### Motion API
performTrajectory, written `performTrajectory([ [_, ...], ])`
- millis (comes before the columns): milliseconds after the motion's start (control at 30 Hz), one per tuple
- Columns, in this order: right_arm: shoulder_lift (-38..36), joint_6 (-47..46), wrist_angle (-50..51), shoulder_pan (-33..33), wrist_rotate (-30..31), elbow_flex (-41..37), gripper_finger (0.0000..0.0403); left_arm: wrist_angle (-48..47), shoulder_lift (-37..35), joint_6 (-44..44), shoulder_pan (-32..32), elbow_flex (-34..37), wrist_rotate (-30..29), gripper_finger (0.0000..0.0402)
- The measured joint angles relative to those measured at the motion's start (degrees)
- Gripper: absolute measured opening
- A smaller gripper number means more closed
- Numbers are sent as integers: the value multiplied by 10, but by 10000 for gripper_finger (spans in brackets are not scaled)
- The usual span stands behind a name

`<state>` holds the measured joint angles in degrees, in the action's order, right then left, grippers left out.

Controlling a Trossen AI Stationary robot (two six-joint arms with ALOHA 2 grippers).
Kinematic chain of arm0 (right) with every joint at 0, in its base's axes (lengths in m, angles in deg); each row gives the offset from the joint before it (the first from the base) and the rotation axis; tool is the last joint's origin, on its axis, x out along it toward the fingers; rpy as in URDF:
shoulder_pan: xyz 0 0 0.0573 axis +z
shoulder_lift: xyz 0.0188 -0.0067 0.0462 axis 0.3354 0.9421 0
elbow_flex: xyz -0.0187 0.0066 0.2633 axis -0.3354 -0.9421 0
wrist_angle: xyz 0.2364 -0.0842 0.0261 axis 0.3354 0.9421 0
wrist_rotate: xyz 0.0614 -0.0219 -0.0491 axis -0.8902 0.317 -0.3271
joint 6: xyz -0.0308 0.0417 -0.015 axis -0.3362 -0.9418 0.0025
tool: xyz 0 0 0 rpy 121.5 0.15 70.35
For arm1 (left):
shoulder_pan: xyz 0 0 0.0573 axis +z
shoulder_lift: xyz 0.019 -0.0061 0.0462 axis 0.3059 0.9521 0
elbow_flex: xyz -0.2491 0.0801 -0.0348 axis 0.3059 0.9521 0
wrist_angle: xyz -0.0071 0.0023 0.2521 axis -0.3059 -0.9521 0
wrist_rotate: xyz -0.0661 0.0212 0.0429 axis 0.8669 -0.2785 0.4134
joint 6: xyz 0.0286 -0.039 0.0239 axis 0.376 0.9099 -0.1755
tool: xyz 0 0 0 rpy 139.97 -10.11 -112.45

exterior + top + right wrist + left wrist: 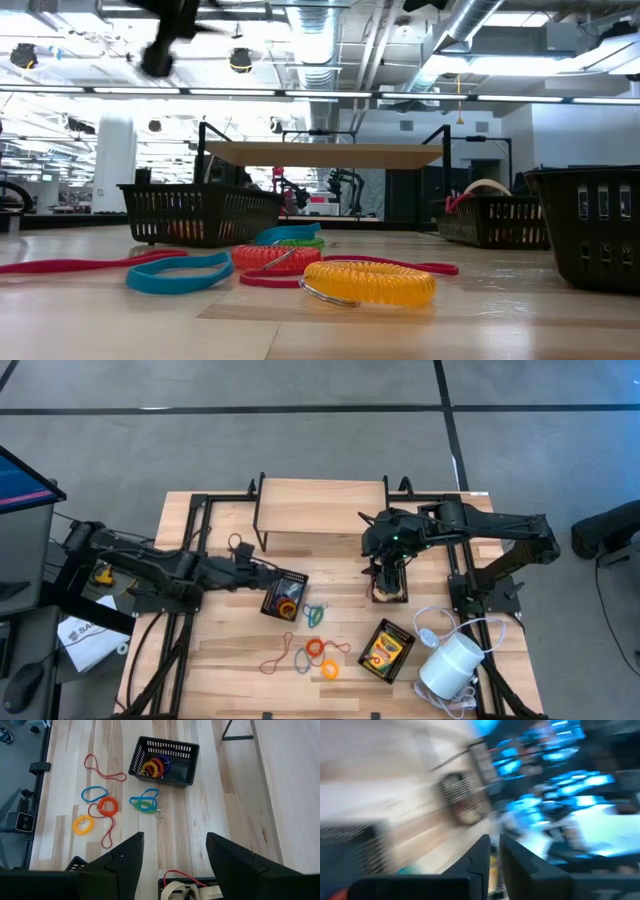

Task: Pick & Place Office Desk Supplies
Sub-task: Put the top blue rubber band into the top right black bin

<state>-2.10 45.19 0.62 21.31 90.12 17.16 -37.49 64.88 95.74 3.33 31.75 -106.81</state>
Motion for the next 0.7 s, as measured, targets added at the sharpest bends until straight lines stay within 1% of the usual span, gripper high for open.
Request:
performTrajectory([
  [100,0,0,-2,0,0,0,211,148,38,-88,-4,-1,2,22],
  [167,0,0,-2,0,0,0,211,235,75,-139,-9,-4,9,15],
  [200,0,0,0,0,0,0,211,262,99,-158,-9,-16,19,11],
  [267,0,0,11,0,-3,0,211,269,143,-187,-10,-42,48,6],
  [333,-5,0,33,3,-3,0,211,257,194,-214,-12,-83,91,3],
  [433,-20,0,74,11,-4,0,211,218,261,-294,-15,-150,139,2],
  [500,-32,0,107,18,-4,0,211,154,297,-363,-15,-213,145,3],
  [600,-59,-6,137,24,-4,0,211,-3,340,-485,-13,-313,140,1],
  [700,-91,-22,151,24,-4,0,211,-169,377,-569,-1,-393,127,2],
])
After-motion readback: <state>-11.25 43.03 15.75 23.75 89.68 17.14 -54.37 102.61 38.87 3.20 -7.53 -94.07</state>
